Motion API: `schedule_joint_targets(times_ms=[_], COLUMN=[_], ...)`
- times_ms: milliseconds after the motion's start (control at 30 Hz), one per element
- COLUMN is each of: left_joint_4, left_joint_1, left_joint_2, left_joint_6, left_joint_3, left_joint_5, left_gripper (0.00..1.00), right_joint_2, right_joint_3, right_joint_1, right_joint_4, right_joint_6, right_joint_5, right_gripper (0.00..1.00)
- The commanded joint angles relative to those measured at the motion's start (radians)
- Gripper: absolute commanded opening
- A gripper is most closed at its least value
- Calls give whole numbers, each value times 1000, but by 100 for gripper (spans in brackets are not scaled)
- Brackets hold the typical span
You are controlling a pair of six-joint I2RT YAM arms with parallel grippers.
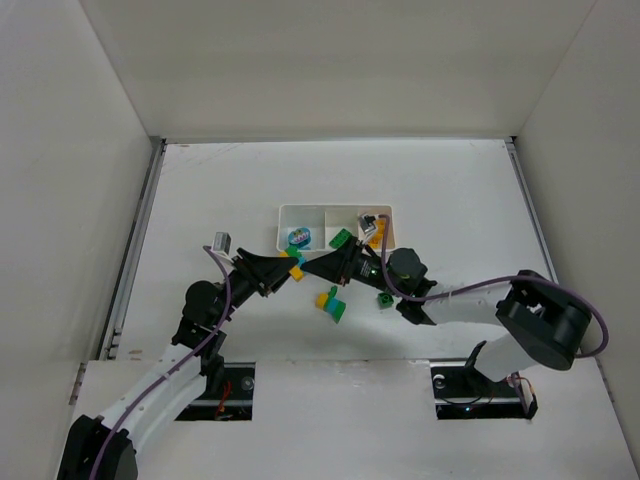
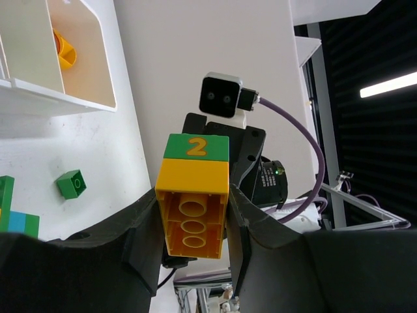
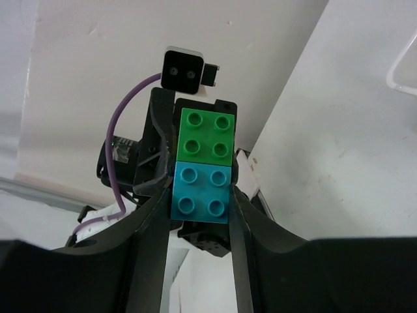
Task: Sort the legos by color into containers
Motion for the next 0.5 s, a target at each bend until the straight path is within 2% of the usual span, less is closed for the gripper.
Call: schedule_joint_targets(times_ms=[0, 167, 467], left_joint_4=[78, 77, 67], left_joint_1=[-5, -1, 6], left_joint_2=[-16, -16, -17], left_joint_6=[-5, -2, 14], left_joint_3=[-10, -22, -33], left_joint_5=[2, 2, 38], left_gripper=[18, 21, 18], right_joint_2=[18, 16, -59], right_joint_3=[13, -15, -33], right_joint_1=[13, 12, -85], right_joint_4=[119, 171, 127], right_joint_6=[19, 43, 34], right_joint_5=[-21, -7, -47], right_gripper=[36, 29, 28])
